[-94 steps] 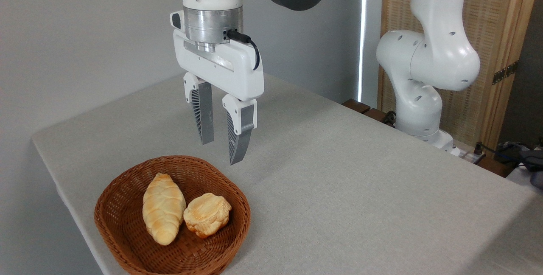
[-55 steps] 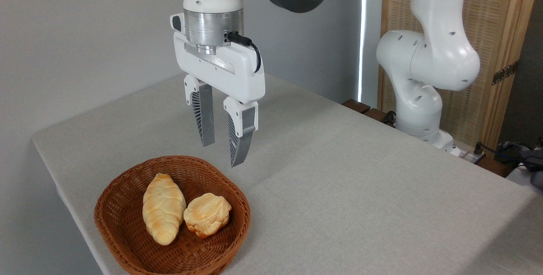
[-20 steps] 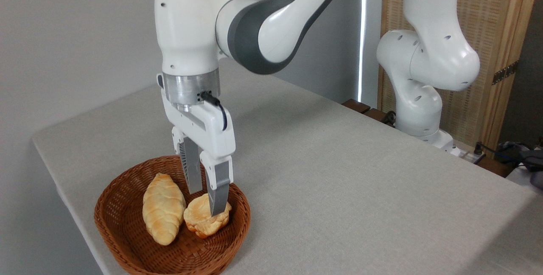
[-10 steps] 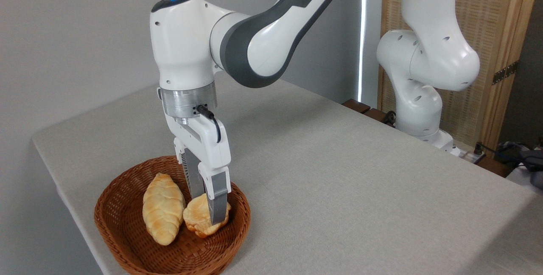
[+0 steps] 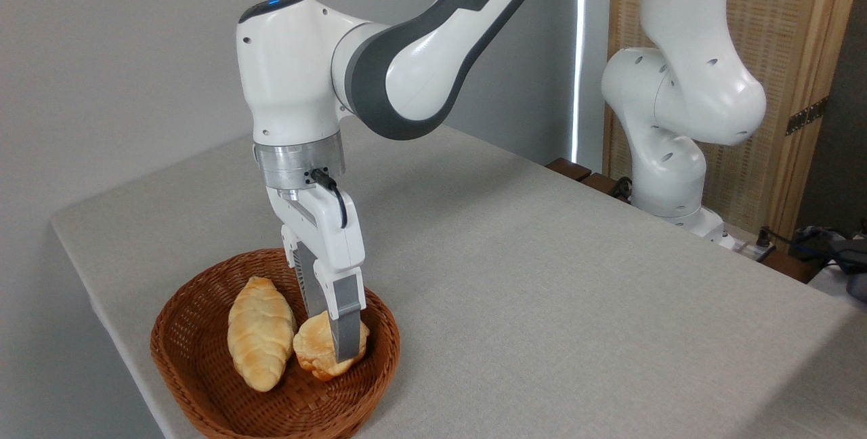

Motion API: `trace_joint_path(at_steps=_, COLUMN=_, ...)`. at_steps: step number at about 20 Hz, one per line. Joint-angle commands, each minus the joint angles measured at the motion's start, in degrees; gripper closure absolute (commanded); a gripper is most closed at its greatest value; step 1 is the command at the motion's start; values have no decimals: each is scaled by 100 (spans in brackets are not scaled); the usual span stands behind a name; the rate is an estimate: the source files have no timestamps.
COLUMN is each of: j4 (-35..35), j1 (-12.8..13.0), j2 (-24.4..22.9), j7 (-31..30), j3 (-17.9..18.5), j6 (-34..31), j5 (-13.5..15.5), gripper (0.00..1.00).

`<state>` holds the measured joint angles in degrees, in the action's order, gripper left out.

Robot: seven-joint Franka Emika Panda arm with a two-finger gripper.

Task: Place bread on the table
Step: 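Close the gripper fingers around the round bread roll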

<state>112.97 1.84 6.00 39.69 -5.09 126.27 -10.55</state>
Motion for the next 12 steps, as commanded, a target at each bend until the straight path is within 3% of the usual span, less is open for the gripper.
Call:
trace_joint_path(at_steps=1, j4=-73, j1=-8, j2=24, j7=22, j3=-1, j6=29, j5=-97, gripper=57)
trace_joint_path(at_steps=12, j4=-82, j1=-8, j2=-29, j7=13, j3=25, j6=29, j5=-62, gripper=57)
